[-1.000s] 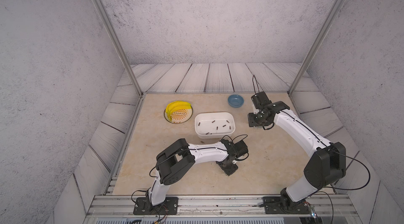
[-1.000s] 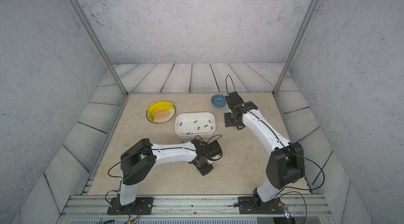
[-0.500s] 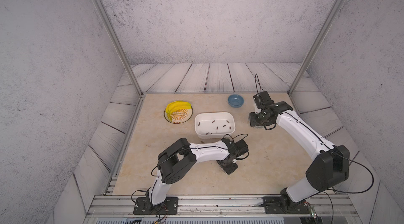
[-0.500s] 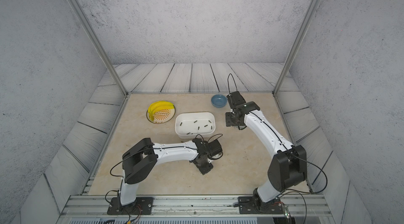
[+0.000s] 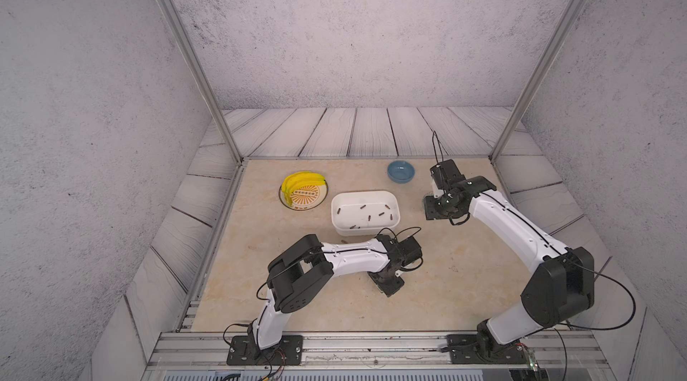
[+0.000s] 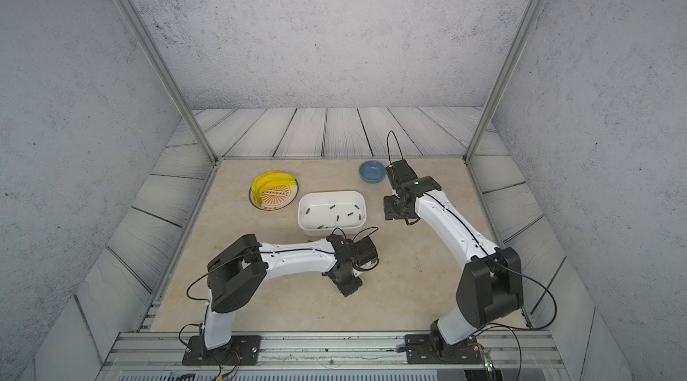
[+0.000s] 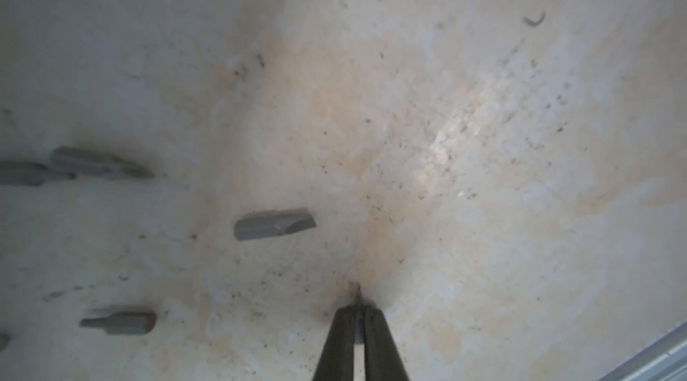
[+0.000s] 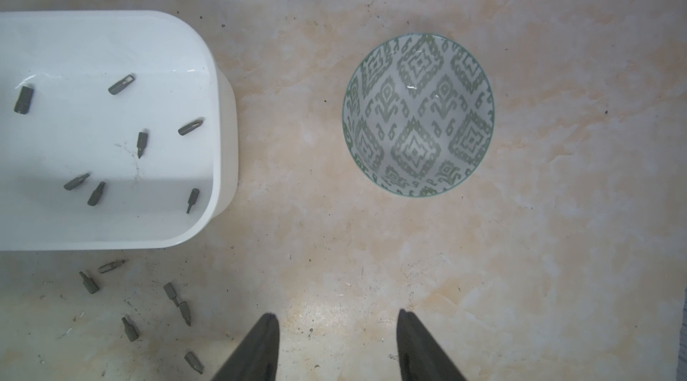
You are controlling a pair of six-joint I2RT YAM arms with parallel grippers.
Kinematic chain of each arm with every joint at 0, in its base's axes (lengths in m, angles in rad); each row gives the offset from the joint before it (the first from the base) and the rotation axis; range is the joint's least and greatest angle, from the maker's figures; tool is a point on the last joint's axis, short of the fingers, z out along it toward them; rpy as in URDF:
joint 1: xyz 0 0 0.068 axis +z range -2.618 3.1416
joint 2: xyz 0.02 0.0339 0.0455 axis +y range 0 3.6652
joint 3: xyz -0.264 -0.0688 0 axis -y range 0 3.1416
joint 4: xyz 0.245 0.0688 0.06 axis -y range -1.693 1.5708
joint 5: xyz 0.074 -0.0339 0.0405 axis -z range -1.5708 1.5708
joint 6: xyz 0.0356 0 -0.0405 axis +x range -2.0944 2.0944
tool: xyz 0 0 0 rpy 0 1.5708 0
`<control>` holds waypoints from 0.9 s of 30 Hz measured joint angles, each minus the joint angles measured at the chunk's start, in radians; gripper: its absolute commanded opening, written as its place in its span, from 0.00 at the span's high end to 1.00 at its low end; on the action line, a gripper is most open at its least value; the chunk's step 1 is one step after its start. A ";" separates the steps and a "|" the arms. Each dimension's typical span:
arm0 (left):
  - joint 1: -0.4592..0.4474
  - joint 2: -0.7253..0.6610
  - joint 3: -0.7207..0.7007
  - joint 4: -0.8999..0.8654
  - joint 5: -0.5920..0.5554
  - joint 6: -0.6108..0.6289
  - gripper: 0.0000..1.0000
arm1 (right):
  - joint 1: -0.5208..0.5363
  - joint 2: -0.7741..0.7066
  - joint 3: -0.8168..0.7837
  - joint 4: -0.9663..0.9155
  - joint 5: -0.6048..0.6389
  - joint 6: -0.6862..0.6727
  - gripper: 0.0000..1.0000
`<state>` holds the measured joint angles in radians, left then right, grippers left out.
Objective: Put the bit on the desktop into the storage box
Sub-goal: Pick up the screwdriver bit from the center of the board, then place the screwdriver bit in the storage box.
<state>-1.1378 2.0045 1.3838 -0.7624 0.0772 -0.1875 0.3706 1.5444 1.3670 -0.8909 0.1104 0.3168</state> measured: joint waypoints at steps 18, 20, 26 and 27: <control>0.154 -0.076 0.082 -0.028 -0.040 0.029 1.00 | 0.000 -0.011 -0.072 0.023 -0.015 0.003 0.45; 0.182 -0.083 0.117 -0.044 -0.040 0.044 1.00 | -0.001 -0.012 -0.085 0.029 -0.025 0.004 0.45; 0.330 -0.087 0.243 -0.084 -0.027 0.100 1.00 | 0.003 -0.037 -0.171 0.068 -0.068 0.008 0.46; 0.362 -0.087 0.265 -0.089 -0.023 0.107 1.00 | 0.008 -0.049 -0.190 0.075 -0.077 0.009 0.46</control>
<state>-0.7753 1.9171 1.6485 -0.8516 0.0540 -0.0803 0.3790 1.4956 1.1770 -0.8158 0.0330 0.3260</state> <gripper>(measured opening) 0.080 0.539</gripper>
